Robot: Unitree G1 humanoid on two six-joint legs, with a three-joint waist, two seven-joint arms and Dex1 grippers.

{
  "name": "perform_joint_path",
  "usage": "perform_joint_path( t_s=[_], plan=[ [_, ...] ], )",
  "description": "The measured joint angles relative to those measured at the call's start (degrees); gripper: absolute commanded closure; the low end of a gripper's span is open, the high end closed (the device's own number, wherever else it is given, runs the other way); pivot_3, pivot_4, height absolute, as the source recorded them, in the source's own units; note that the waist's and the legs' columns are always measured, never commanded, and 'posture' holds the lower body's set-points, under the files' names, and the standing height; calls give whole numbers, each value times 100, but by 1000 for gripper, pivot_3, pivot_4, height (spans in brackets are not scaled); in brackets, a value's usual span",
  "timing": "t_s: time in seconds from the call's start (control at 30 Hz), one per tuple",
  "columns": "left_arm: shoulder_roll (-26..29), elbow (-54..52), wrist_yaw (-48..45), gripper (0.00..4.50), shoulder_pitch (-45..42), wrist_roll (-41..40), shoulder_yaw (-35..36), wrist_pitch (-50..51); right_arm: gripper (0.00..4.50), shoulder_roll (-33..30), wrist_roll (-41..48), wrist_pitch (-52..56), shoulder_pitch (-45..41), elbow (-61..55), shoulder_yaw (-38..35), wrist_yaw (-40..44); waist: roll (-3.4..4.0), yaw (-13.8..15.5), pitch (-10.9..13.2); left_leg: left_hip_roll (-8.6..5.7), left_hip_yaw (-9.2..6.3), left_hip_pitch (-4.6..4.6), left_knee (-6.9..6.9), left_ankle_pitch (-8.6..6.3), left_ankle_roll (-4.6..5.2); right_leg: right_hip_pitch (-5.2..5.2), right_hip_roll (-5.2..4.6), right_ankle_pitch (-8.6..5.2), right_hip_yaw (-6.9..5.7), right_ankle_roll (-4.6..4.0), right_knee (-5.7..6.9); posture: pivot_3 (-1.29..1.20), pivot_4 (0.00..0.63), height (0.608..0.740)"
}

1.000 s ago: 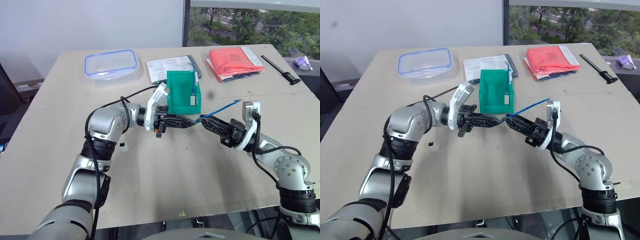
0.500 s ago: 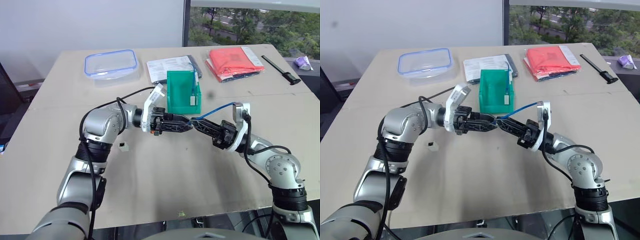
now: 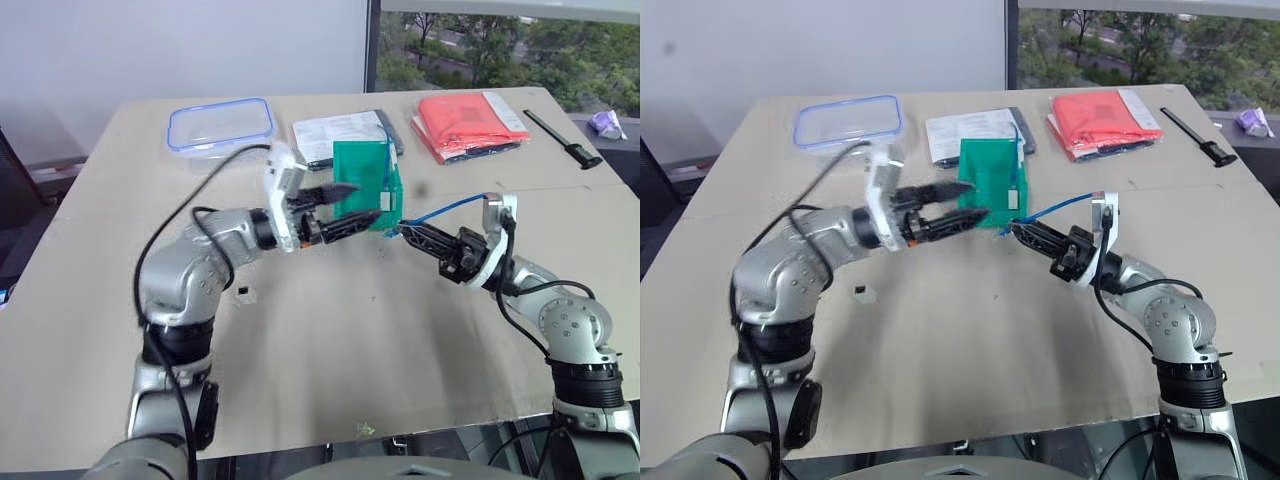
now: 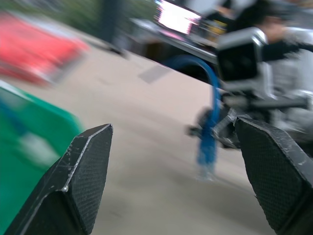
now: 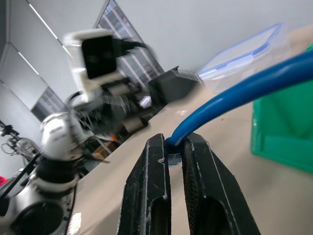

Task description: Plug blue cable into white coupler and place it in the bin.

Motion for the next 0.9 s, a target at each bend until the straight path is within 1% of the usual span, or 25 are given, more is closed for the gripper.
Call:
perform_joint_path(
  t_s=[0.07,0.17,0.23,0.3,0.33,0.4,0.43,0.47,0.5,0.57,0.63,0.67,0.73,0.83,0.9],
  plan=[
    [-85,-843,729,447,470,43,321,6,4500,-101,32,-7,3,4,-156,3,0,2,0,-1,0,0,0,0,0,1,-8,0,-1,0,-2,0,150,736],
    [-263,-1728,1636,447,1140,51,875,56,4500,-199,74,0,5,17,-269,27,0,1,0,-2,1,5,1,0,0,5,-8,0,-1,0,-2,0,150,736],
    [-450,-2287,2201,447,1881,137,1270,61,4500,-280,89,42,9,62,-303,57,-1,-15,1,-2,12,20,0,0,0,13,-7,0,10,-1,0,0,150,736],
    [-537,-2716,2600,447,2622,401,1408,33,4500,-347,88,55,-32,182,-330,110,-2,-12,1,-2,13,36,0,-1,0,30,-4,-5,9,-9,-2,0,150,736],
    [-619,-2926,2796,447,3053,579,1425,-26,4500,-383,86,60,-62,236,-339,150,-1,-10,1,-3,15,41,0,-1,0,32,-3,-7,11,-14,-1,0,150,736],
    [-779,-3240,3217,447,4354,1251,1213,-490,4500,-442,65,74,-227,412,-329,250,-1,-9,1,-2,22,46,0,-1,0,33,-11,-13,20,-24,-4,0,150,736],
    [-803,-3241,3247,447,4474,1312,1184,-534,4500,-457,63,74,-236,424,-337,259,-2,-4,1,-2,24,47,1,-1,0,33,-14,-13,21,-25,-4,0,150,736],
    [-959,-3272,3397,447,5050,1647,993,-875,4500,-463,30,79,-341,503,-313,276,-3,4,1,-1,22,46,3,-1,-1,32,-18,-14,19,-25,-6,0,150,736],
    [-1059,-3277,3469,447,5372,1824,863,-1068,4500,-464,22,80,-396,531,-311,285,-3,5,0,-2,24,46,3,-1,-1,32,-21,-14,20,-25,-8,0,150,736],
    [-1289,-3189,3617,447,6082,2302,310,-1560,4500,-464,3,87,-522,620,-310,288,-5,16,1,-4,25,40,3,-2,-1,30,-30,-15,18,-25,-16,0,150,736],
    [-1452,-2882,3713,447,6216,2619,-102,-1970,4500,-455,4,121,-570,622,-307,288,-2,50,3,-4,26,32,2,-4,-4,27,-40,-27,6,-5,-22,0,150,736],
    [-1499,-2569,3770,447,6163,2806,-322,-2195,4500,-439,8,159,-576,621,-305,287,-1,60,2,-3,26,30,1,-6,-8,27,-41,-28,3,-4,-25,0,150,736],
    [-1546,-2039,3836,447,5991,3045,-533,-2489,4500,-412,9,180,-576,621,-304,282,1,48,3,-2,27,18,-3,-3,-1,17,-42,-28,0,-4,-31,0,150,736],
    [-1585,-1479,3884,447,5737,3222,-625,-2778,4500,-392,-12,182,-576,622,-303,271,1,33,3,-2,26,-13,-6,-4,5,-10,-42,-13,-6,-25,-33,0,150,736],
    [-1660,-1128,3909,447,5580,3273,-634,-2980,4500,-356,-26,177,-581,624,-304,241,2,16,1,-2,24,-53,-4,-4,7,-48,-40,-6,-10,-18,-31,0,150,736]
  ],
)
